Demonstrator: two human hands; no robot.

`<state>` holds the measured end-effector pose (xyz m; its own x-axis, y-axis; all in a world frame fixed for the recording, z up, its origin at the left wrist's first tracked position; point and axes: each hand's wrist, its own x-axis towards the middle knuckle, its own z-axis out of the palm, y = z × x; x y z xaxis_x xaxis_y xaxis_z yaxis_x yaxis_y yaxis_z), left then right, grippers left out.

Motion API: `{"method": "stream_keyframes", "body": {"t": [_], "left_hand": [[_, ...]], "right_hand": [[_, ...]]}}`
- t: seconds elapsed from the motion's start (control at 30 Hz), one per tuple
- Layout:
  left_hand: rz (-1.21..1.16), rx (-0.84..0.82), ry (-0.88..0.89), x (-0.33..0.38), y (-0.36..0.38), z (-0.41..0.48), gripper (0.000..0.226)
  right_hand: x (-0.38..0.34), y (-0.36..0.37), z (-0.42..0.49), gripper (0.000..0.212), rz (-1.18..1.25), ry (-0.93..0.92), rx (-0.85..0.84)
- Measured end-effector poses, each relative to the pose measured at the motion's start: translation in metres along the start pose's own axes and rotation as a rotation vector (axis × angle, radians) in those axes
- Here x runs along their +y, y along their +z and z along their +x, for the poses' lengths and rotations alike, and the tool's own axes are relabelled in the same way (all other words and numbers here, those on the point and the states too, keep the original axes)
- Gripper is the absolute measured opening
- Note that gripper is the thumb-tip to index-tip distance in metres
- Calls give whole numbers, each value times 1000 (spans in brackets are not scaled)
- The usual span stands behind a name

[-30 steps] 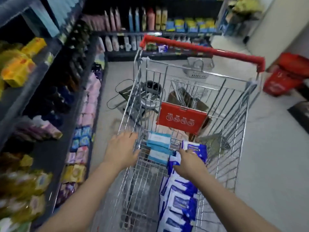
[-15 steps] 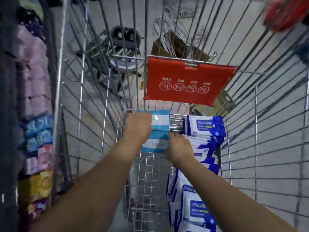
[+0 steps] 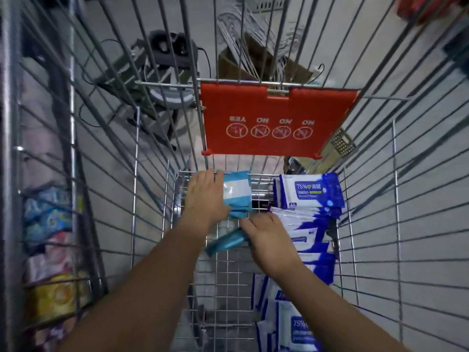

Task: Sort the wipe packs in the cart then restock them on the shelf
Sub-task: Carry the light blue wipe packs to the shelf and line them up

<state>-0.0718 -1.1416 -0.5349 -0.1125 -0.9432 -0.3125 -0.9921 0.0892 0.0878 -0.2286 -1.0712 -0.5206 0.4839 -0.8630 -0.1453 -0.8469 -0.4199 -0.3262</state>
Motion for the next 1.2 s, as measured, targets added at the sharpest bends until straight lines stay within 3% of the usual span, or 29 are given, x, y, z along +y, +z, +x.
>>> {"method": "stream_keyframes", "body": {"t": [0.13, 0.23, 0.3, 0.47, 0.6, 0.77, 0.87, 1.03, 1.2], "left_hand": [[-128, -122, -118, 2, 2, -8, 90], [-321, -243, -196, 1, 7, -32, 52], [-443, -242, -252, 0, 8, -54, 41], [-563, -309, -393, 7, -31, -91, 43], [-559, -264, -313, 19, -103, -117, 36], [-821, 20, -230, 58, -220, -192, 49], [-922, 187, -183, 73, -273, -260, 70], [-902, 438, -231, 81, -353, -401, 37], [-856, 627, -342, 69, -397, -541, 19]], "right_hand": [[9, -22, -16, 58, 44, 44, 104], [10, -46, -25, 30, 182, 129, 128], [12, -62, -31, 16, 424, 341, 127], [17, -110, -43, 26, 854, 641, 263], [10, -160, -63, 28, 1054, 721, 273], [-18, -240, -109, 33, 1093, 524, 252], [-46, -291, -148, 39, 1077, 365, 155], [-113, -376, -210, 36, 937, 35, 5], [-203, -430, -248, 28, 964, -232, -151]]}}
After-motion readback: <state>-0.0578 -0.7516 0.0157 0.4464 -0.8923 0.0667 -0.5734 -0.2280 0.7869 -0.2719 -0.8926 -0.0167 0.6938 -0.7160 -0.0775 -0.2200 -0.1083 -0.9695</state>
